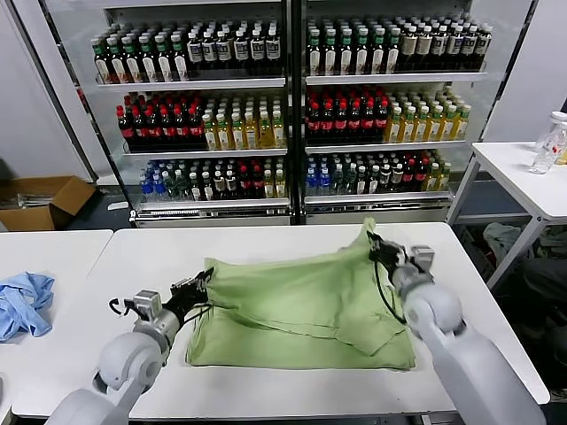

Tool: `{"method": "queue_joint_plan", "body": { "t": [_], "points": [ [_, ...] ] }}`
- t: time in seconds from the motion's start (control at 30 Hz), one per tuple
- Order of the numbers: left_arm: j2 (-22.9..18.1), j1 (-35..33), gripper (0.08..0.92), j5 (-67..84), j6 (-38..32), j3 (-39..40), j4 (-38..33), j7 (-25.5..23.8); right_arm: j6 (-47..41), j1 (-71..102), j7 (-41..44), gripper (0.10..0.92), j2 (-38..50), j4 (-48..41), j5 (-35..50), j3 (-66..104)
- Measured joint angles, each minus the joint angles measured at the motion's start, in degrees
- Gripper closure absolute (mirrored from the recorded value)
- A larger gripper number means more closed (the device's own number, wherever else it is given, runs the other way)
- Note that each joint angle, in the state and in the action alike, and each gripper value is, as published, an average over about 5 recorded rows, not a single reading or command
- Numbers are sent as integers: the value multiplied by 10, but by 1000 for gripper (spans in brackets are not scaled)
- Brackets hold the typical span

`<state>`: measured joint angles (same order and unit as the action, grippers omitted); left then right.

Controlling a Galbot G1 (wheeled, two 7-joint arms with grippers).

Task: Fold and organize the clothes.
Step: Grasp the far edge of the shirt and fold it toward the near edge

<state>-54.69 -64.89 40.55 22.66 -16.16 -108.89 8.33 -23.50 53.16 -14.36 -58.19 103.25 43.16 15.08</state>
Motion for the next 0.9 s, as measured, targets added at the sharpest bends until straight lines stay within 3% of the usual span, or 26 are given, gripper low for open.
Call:
{"method": "queue_joint_plan", "body": {
  "t": [0.37,0.6,0.9],
  "points": [
    [10,-58,888,-55,28,7,-35,5,-15,209,-35,898,-2,125,-45,96],
    [-6,-85,702,-121,46,9,-43,15,-18,275,-44,708,-6,158,-89,115],
    [-45,-105,451,-196,76,14,-37,64,-12,324,-53,448,-5,185,-128,128]
  ]
}}
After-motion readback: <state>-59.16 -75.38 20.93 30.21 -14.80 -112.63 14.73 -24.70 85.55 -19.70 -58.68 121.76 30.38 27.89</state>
